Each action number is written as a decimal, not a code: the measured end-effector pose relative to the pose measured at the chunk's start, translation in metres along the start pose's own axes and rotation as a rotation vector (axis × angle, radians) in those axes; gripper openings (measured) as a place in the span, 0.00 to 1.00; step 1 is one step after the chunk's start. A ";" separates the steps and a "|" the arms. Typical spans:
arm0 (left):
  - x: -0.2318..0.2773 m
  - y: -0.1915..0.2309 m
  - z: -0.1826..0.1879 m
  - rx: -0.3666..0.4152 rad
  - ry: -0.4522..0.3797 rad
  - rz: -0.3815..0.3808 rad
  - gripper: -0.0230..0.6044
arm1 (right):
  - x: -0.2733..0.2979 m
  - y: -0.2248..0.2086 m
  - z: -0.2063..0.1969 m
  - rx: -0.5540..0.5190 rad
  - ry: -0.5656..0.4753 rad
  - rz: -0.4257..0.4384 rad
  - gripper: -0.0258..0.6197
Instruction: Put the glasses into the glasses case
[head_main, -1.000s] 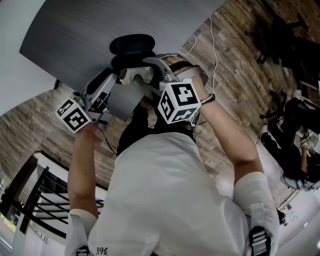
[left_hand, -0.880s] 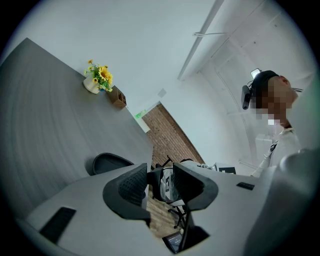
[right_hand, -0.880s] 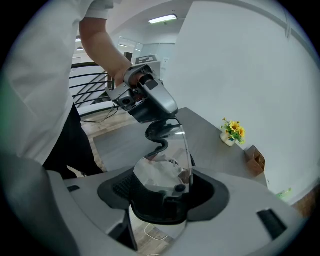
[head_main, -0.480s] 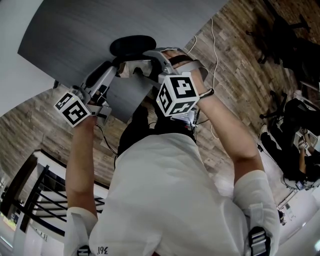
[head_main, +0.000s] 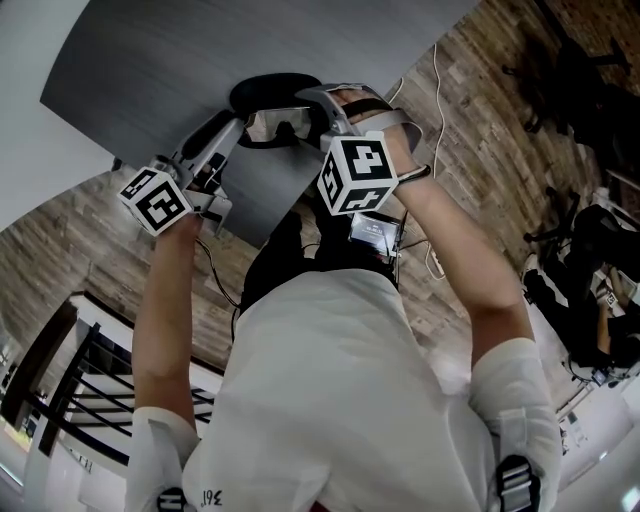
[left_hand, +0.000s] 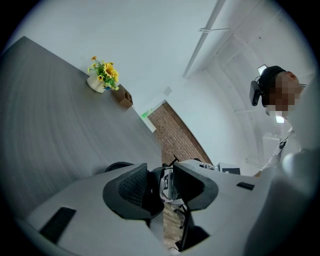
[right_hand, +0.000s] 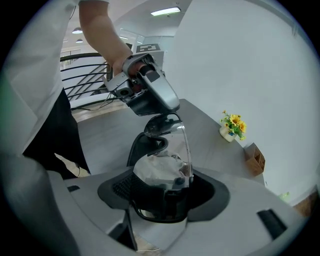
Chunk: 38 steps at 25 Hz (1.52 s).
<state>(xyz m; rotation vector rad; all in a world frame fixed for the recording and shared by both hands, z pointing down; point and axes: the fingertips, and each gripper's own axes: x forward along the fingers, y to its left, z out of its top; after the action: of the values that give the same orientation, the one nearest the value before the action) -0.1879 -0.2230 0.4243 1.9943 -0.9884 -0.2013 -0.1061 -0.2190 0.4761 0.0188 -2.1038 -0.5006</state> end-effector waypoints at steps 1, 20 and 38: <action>0.000 0.003 0.000 -0.005 0.002 0.005 0.30 | 0.003 -0.001 -0.001 -0.006 0.005 0.003 0.48; 0.021 0.043 -0.001 -0.018 0.036 0.054 0.30 | 0.041 -0.013 -0.020 -0.010 0.058 -0.009 0.48; 0.030 0.068 -0.016 0.077 0.105 0.096 0.30 | 0.045 -0.007 -0.016 0.158 0.004 0.097 0.48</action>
<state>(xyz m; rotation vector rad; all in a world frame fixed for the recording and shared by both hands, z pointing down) -0.1987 -0.2547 0.4924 1.9994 -1.0351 -0.0054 -0.1193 -0.2396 0.5171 0.0084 -2.1247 -0.2754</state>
